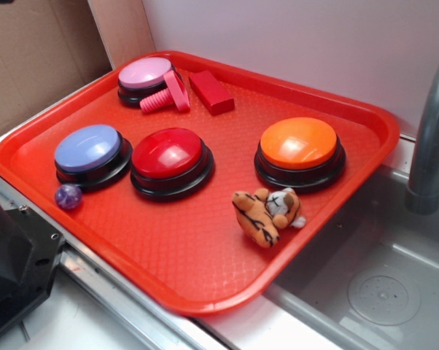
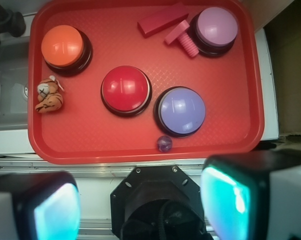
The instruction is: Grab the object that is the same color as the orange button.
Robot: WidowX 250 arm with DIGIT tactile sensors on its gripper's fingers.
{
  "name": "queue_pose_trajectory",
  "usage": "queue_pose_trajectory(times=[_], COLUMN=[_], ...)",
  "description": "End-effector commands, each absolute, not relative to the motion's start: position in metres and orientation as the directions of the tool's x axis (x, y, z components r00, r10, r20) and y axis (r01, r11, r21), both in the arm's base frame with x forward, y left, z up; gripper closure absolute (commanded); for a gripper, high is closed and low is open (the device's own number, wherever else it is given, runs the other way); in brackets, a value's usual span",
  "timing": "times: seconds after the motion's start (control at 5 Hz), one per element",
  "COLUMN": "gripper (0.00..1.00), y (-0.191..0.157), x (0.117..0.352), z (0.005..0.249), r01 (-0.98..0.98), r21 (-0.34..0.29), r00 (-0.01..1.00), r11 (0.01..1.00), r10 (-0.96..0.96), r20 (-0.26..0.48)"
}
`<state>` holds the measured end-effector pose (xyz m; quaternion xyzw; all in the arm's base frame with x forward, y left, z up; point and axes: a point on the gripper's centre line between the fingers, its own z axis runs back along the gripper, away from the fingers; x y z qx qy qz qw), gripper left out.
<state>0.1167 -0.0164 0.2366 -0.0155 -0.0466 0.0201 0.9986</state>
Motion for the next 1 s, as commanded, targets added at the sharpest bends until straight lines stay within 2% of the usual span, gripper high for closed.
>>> queue_pose_trajectory(times=[0.0, 0.2, 0.4, 0.6, 0.8], gripper=[0.0, 0.0, 0.0, 0.0, 0.0], y=[-0.016, -0.036, -0.058, -0.089, -0.115], x=[0.117, 0.133, 0.156, 0.18, 0.19], z=[0.237, 0.227, 0.214, 0.195, 0.168], r01=[-0.039, -0.061, -0.13, -0.166, -0.167], r21=[-0.033, -0.112, -0.152, -0.201, -0.285], r00=[0.995, 0.99, 0.98, 0.973, 0.968], r11=[0.999, 0.992, 0.98, 0.966, 0.944], r10=[0.042, 0.075, 0.151, 0.193, 0.212], r20=[0.092, 0.12, 0.13, 0.124, 0.135])
